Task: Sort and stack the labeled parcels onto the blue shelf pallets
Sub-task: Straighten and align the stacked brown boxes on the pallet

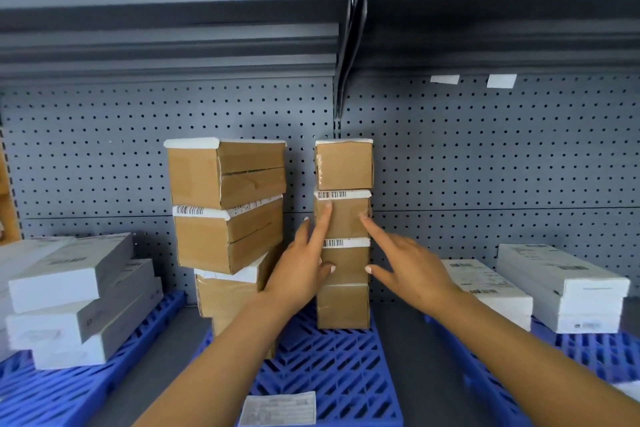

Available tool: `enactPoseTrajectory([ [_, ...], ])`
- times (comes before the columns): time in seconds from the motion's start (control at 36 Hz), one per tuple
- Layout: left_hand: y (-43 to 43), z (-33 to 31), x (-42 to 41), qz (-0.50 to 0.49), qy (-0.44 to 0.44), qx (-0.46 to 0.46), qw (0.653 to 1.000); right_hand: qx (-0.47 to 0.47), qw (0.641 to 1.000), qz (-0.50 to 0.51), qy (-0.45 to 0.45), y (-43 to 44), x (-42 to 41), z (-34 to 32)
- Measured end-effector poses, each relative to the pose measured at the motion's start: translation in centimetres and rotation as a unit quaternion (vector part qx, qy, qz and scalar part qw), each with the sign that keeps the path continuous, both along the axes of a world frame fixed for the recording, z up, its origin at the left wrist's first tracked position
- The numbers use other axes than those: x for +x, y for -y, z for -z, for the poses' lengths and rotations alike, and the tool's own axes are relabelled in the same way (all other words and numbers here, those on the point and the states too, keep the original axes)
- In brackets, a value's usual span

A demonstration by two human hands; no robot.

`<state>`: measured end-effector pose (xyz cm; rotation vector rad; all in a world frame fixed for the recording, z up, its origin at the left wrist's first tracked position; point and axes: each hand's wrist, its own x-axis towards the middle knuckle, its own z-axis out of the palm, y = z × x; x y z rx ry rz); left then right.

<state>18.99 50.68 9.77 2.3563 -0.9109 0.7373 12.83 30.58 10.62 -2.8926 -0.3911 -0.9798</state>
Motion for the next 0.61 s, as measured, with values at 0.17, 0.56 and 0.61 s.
enactPoseTrajectory([
  [0.17,0.2,0.8,0.1,0.002,-0.04,-0.008,0.999,0.029,0.999,-0.008,-0.025,-0.3,0.9,1.7],
  [0.56,0.4,0.0,0.3,0.024,-0.053,0.008,0.998,0.076,0.997,-0.021,-0.013,-1.1,2.0,1.4],
  [0.61,0.5,0.0,0.2,0.023,-0.054,-0.003,0.998,0.089,0.995,-0.032,0.016,-0.9,1.8,1.0],
])
